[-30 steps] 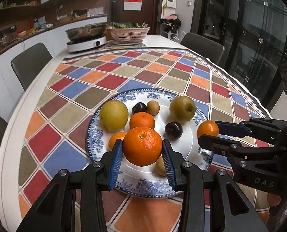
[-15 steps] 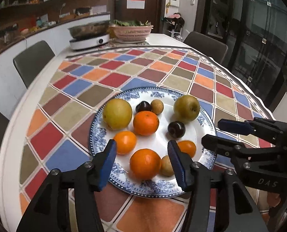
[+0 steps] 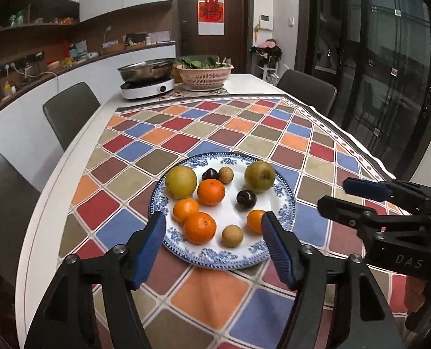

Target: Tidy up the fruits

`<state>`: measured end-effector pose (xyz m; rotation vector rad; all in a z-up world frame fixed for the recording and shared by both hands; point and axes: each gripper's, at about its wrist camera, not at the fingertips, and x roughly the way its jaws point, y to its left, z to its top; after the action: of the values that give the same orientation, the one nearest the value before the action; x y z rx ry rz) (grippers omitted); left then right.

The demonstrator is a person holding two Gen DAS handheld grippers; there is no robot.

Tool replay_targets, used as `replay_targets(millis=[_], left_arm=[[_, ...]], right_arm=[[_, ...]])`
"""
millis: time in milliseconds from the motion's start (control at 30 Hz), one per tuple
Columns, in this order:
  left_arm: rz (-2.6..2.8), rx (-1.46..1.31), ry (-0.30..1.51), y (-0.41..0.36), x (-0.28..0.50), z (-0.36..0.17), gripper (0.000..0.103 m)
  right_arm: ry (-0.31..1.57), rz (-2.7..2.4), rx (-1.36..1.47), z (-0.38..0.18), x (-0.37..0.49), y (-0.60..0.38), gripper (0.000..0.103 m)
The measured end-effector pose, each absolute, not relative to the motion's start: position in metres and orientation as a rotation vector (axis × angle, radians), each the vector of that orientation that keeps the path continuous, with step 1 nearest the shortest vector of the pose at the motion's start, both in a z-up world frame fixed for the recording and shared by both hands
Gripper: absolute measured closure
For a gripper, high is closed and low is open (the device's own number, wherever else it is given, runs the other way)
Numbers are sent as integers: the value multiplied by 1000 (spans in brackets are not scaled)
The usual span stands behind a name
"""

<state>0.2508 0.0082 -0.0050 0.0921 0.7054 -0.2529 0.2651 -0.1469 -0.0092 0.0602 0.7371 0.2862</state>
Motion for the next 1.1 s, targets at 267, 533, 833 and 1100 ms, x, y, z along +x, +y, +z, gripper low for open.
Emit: replay_targets(millis=[267, 533, 833, 1100], left_arm=[[-230, 74, 717, 1, 215, 6, 27], [-206, 60, 681, 0, 175, 16, 19], [-181, 65, 654, -1, 139, 23, 19], [-172, 63, 623, -3, 108, 31, 15]], right_arm=[[693, 251, 53, 10, 225, -157, 37], [671, 237, 60, 19, 185, -164, 37], [652, 226, 43, 22, 144, -166, 36], [619, 234, 38, 28, 115, -168, 36]])
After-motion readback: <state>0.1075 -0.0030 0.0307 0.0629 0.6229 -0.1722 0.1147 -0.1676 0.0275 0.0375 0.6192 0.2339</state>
